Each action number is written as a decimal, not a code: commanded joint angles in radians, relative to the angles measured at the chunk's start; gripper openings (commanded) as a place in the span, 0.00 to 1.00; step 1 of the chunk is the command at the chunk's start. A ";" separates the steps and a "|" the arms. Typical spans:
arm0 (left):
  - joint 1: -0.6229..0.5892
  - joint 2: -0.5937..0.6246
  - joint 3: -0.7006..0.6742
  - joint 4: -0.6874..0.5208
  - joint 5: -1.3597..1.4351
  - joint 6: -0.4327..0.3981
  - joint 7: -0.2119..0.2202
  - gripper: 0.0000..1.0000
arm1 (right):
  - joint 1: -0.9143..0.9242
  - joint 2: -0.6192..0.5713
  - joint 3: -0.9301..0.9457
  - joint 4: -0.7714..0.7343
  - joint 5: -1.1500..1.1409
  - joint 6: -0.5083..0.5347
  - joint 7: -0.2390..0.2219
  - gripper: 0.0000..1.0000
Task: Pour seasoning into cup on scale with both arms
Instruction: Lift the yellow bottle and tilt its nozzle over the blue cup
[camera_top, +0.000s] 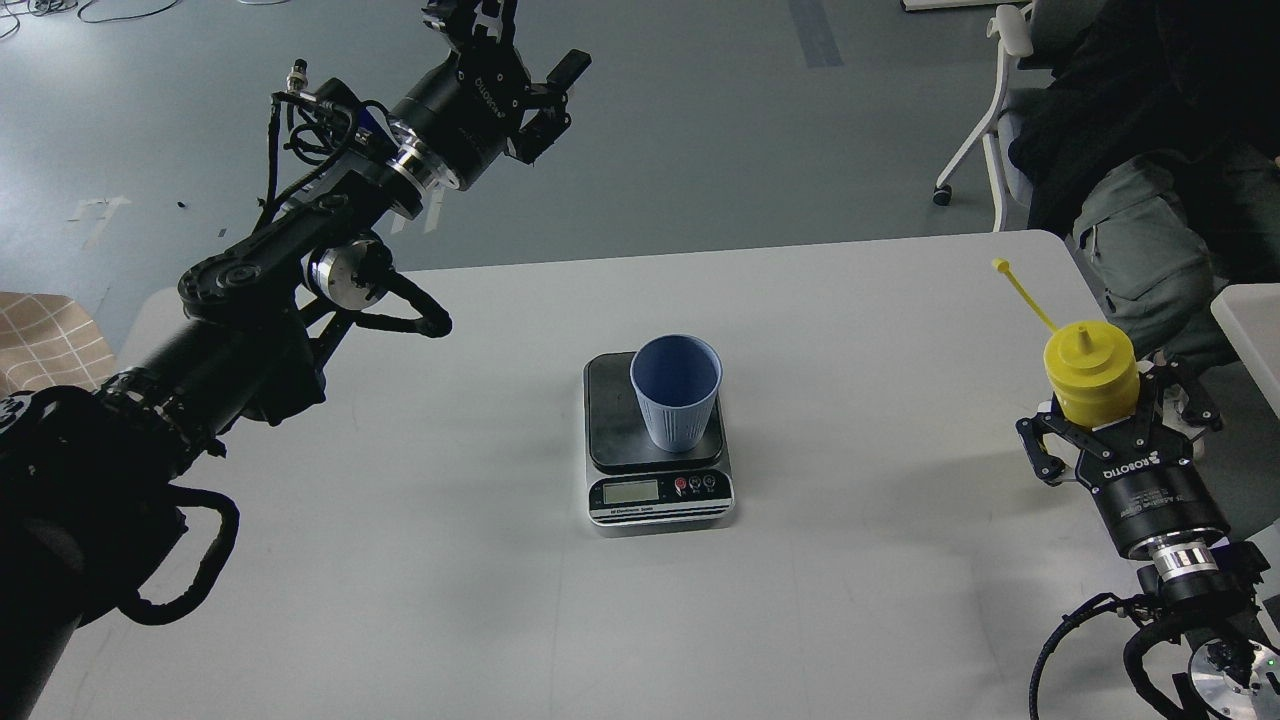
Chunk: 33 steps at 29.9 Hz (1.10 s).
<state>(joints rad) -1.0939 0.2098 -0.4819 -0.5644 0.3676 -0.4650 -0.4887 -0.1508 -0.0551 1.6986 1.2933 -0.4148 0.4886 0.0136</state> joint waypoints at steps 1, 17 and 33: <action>-0.001 0.006 -0.004 0.000 -0.003 -0.001 0.000 0.98 | 0.042 -0.031 0.001 0.057 -0.107 0.000 -0.011 0.00; -0.001 0.013 -0.033 -0.003 -0.004 0.000 0.000 0.98 | 0.441 -0.074 -0.011 0.058 -0.554 0.000 -0.083 0.00; -0.001 0.025 -0.067 -0.009 -0.004 -0.001 0.000 0.98 | 0.632 0.050 -0.256 -0.011 -1.062 0.000 -0.075 0.00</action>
<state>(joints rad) -1.0953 0.2347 -0.5478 -0.5737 0.3627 -0.4664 -0.4887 0.4662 -0.0209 1.5058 1.2891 -1.4050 0.4889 -0.0649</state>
